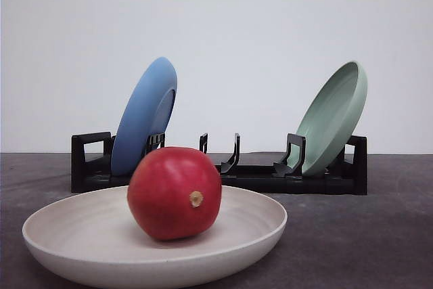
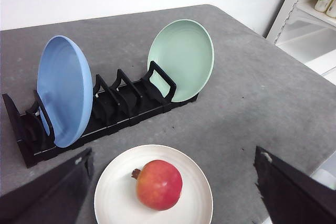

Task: Place pomegranate in white plate

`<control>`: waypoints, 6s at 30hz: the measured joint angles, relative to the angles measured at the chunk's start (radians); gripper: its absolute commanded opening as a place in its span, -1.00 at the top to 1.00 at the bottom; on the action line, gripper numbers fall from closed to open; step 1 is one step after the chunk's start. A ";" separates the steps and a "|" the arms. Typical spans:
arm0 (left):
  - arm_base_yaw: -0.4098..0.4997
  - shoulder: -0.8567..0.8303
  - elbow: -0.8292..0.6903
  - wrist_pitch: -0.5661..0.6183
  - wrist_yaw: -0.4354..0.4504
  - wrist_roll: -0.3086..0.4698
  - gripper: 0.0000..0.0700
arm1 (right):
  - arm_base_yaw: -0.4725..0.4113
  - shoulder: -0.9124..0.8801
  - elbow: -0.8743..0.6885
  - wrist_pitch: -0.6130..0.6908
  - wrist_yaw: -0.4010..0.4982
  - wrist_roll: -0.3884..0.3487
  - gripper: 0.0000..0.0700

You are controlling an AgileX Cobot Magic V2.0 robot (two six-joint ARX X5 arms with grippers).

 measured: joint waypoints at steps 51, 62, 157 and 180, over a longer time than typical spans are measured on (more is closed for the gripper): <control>0.713 -0.293 -0.511 0.444 0.174 0.269 1.00 | 0.000 -0.001 -0.017 0.086 0.000 -0.019 0.96; 1.117 -0.505 -0.964 0.787 0.510 0.518 1.00 | 0.000 -0.001 -0.017 0.086 0.000 -0.019 0.96; 1.345 -0.637 -1.086 0.717 0.577 0.503 1.00 | -0.844 -0.502 -1.005 1.073 -0.157 -0.334 0.96; 1.345 -0.637 -1.086 0.717 0.577 0.503 1.00 | -0.853 -0.502 -1.058 0.969 -0.182 -0.333 0.96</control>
